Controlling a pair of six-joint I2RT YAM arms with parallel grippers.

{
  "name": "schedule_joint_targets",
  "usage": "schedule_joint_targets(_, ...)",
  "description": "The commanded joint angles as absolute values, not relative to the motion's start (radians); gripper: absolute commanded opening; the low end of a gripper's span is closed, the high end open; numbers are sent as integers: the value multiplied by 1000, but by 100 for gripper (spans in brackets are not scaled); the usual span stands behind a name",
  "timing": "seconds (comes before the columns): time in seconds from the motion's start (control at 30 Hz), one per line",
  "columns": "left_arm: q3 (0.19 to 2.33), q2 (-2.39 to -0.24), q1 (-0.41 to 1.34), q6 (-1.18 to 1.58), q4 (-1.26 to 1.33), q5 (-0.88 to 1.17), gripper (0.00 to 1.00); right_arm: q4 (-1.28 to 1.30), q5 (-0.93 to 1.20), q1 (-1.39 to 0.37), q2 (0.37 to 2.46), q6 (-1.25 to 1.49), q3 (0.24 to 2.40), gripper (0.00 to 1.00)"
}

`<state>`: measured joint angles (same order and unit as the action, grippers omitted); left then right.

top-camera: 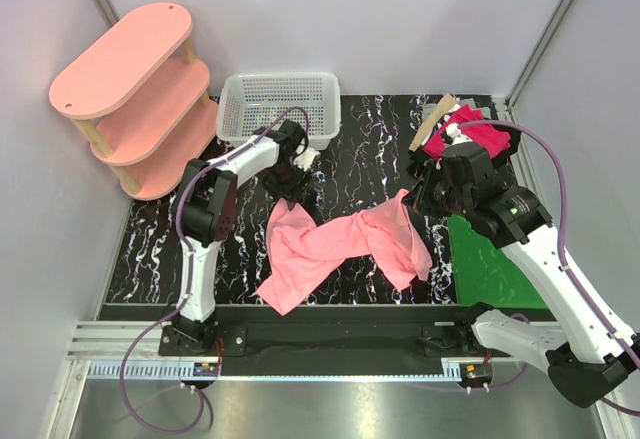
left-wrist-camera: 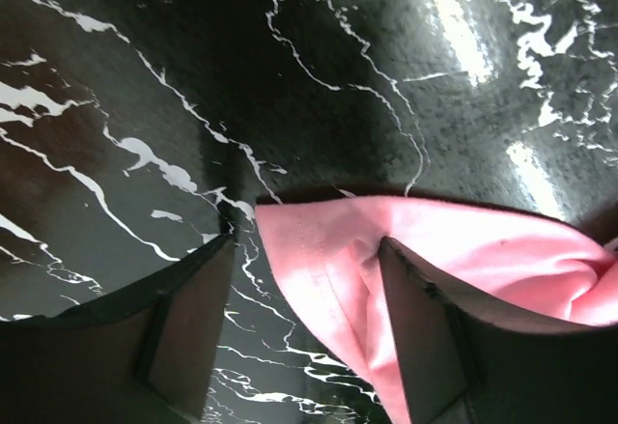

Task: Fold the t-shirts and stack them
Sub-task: Flatten the tshirt out

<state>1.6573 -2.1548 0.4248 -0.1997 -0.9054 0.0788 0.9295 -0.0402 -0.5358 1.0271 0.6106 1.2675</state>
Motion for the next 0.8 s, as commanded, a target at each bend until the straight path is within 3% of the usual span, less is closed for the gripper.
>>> schedule_joint_targets(0.0, 1689, -2200, 440, -184, -902, 106, 58, 905, -26, -532, 1006, 618, 1266, 0)
schedule_joint_targets(0.03, 1689, -2200, 442, -186, -903, 110, 47, 904, -26, -532, 1005, 618, 1264, 0)
schedule_joint_targets(0.1, 1687, -2194, 448, -186, -905, 124, 35, 904, -28, -531, 1002, 620, 1259, 0)
schedule_joint_targets(0.13, 1686, -2191, 449, -186, -910, 129, 21, 905, -26, -532, 1000, 620, 1259, 0)
schedule_joint_targets(0.23, 1684, -2171, 449, -189, -937, 138, 0, 902, -25, -531, 1003, 620, 1264, 0)
schedule_joint_targets(0.43, 1765, -1958, 408, -206, -1058, 104, 0, 907, -44, -531, 1028, 580, 1327, 0)
schedule_joint_targets(0.63, 2272, -1783, 272, -251, -1342, 34, 0, 974, -63, -534, 1089, 505, 1595, 0)
schedule_joint_targets(0.77, 2355, -1636, 242, -293, -1442, -33, 0, 1032, -43, -532, 1085, 499, 1741, 0)
